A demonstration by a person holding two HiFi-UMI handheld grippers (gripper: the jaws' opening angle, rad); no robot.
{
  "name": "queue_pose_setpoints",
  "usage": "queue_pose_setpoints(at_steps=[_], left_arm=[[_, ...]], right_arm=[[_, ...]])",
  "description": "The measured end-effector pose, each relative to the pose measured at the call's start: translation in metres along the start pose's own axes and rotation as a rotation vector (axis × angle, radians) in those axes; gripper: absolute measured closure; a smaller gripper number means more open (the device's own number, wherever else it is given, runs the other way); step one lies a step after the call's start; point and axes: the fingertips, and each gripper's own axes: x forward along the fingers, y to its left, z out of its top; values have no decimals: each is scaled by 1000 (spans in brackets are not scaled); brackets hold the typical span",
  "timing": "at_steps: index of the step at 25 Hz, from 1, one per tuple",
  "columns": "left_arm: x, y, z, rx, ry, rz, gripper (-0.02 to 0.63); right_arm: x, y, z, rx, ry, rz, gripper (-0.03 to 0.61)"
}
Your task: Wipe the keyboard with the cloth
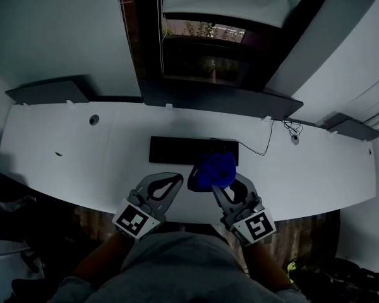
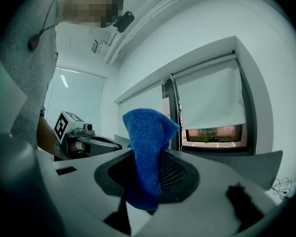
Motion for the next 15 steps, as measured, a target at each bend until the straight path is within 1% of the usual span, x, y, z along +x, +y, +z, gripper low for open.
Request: queue_pose_setpoints(at_steps=[6, 8, 11, 15], left_arm=[[5, -5, -5, -14, 3, -16, 606], [5, -3, -10, -6, 5, -14, 606], [7, -5, -9, -16, 16, -8, 606], [10, -6, -16, 14, 26, -6, 606]], right_arm=[[-4, -1, -6, -7, 11, -1, 460], [-4, 0, -6, -7, 7, 4, 460], [-5, -1, -8, -5, 3, 6, 460], [-6, -5, -12, -3, 11, 6, 460]])
